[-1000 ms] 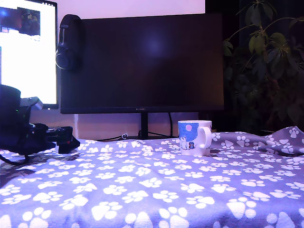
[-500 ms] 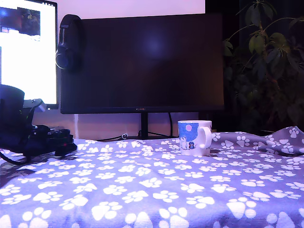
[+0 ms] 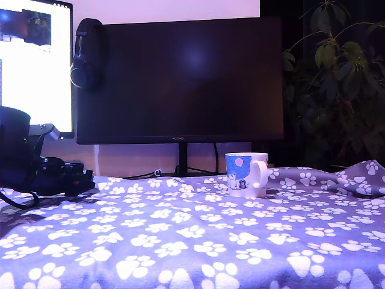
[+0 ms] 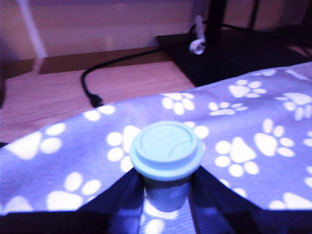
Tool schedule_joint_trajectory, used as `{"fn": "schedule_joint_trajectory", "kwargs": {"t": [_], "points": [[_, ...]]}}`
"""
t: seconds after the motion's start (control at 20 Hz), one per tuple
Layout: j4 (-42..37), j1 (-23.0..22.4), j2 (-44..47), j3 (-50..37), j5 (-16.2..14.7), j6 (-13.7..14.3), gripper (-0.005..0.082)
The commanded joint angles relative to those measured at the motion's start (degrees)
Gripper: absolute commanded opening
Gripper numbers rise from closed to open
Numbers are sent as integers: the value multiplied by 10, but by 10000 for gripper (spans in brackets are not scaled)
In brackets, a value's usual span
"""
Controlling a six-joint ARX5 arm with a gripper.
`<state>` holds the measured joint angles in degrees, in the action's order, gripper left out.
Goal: Pick up the coffee capsules on the table and drop them inside the coffee cup
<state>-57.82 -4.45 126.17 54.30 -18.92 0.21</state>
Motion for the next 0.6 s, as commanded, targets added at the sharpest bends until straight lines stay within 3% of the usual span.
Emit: {"fn": "schedule_joint_trajectory", "kwargs": {"t": [0.0, 0.55], "points": [[-3, 1, 13, -3, -10, 2, 142], [116, 1, -72, -6, -45, 3, 139]]}}
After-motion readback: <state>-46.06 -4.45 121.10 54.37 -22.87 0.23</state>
